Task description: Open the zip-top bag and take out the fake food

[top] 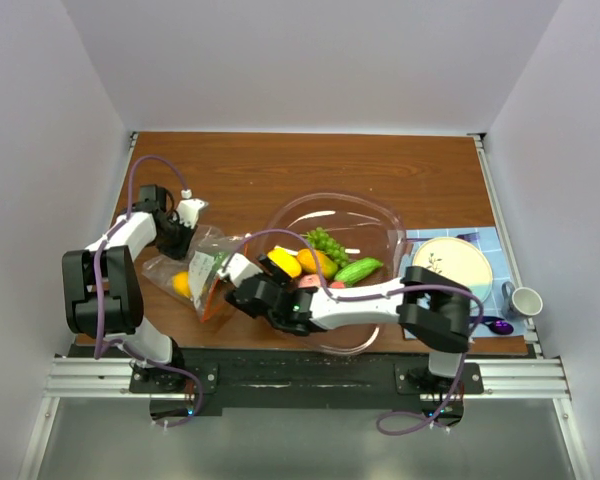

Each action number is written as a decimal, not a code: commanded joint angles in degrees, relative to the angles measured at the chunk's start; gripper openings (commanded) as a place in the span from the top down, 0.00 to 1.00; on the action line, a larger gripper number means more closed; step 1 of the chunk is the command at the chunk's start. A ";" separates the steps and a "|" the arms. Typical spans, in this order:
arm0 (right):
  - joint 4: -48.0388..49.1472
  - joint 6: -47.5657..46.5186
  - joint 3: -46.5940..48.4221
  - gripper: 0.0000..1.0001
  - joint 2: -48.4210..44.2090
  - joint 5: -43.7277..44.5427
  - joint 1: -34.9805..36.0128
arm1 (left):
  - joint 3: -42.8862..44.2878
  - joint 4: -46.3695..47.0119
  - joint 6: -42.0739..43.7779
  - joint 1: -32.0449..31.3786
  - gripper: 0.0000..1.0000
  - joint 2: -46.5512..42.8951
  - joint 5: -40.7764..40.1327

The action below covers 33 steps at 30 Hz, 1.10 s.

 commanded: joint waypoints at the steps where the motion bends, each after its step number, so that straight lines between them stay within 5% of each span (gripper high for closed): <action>1: -2.39 1.59 -8.82 0.19 -10.12 4.79 -0.38 | -0.29 1.32 1.37 0.42 1.00 -1.26 -0.02; 10: -7.13 -1.75 -0.88 0.02 -17.36 2.87 0.41 | 0.33 1.41 1.20 0.42 1.00 -0.38 0.16; 17: -8.46 -2.89 12.95 0.05 -9.11 -3.63 0.76 | 1.47 0.53 1.02 0.42 0.99 -0.55 -0.28; 19: -6.53 -2.89 14.44 0.09 -5.77 -4.87 0.76 | 2.52 -0.79 1.11 0.51 0.76 -0.73 -0.46; 20: -5.82 -2.89 14.71 0.11 -4.62 -5.48 0.76 | 2.96 -1.31 1.11 0.60 0.48 -1.08 -0.29; 21: -4.69 -2.89 14.89 0.14 -2.61 -6.88 0.76 | 3.92 -2.45 1.11 0.86 0.38 -1.34 0.24; 25: -3.01 -2.46 14.63 0.22 1.35 -7.33 0.58 | 7.96 -7.11 1.99 2.00 0.32 -3.45 2.26; 26: -1.61 -2.28 14.28 0.24 1.71 -7.25 0.50 | 8.93 -8.16 2.42 2.88 0.18 -4.50 2.79; 33: 1.83 -0.17 8.56 0.29 0.66 -8.47 -0.82 | 17.62 -17.21 5.24 5.96 0.16 -8.20 5.51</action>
